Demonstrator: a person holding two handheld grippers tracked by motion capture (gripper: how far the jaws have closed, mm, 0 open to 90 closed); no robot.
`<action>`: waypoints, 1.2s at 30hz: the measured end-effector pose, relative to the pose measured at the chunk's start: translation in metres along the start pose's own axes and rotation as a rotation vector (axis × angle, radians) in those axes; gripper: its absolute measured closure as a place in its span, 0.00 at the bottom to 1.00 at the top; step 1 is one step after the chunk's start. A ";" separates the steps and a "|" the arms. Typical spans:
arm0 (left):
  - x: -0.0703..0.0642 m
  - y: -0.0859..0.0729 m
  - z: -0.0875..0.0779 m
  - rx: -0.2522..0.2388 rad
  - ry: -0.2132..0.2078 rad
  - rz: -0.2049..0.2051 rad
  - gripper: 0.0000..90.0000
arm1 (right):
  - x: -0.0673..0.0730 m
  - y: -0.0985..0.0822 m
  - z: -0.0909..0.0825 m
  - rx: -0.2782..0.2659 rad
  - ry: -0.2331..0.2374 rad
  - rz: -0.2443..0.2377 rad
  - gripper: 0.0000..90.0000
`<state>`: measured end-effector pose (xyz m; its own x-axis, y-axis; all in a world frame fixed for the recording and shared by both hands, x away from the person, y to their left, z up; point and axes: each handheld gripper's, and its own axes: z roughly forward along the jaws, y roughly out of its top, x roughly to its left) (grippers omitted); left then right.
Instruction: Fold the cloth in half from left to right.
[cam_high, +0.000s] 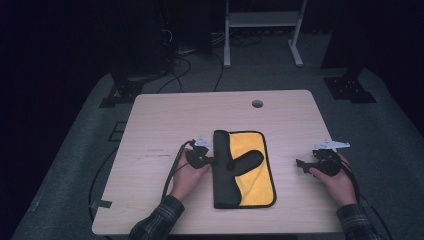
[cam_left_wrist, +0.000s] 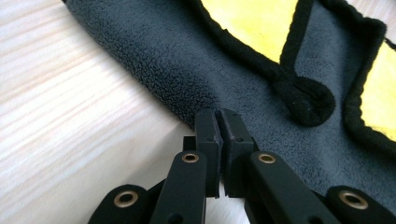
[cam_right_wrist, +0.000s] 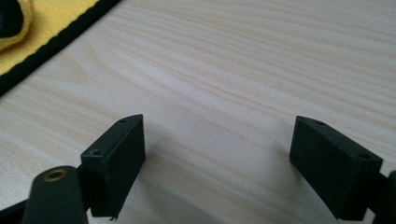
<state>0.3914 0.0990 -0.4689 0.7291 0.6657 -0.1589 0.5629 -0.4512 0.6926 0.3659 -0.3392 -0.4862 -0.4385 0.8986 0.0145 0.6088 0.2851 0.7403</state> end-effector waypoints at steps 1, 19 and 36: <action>0.002 -0.001 -0.002 0.000 -0.002 -0.005 0.97 | 0.000 0.000 0.000 0.000 0.000 0.000 0.19; 0.046 -0.027 -0.043 0.000 0.079 -0.034 0.81 | 0.000 0.000 0.000 0.001 0.000 0.001 0.19; 0.044 -0.062 -0.087 -0.032 0.131 -0.009 0.37 | 0.002 0.006 -0.003 -0.006 0.011 -0.019 0.41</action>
<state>0.3549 0.2081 -0.4582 0.6658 0.7424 -0.0740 0.5554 -0.4269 0.7137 0.3669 -0.3368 -0.4796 -0.4571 0.8894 0.0078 0.5964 0.3000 0.7446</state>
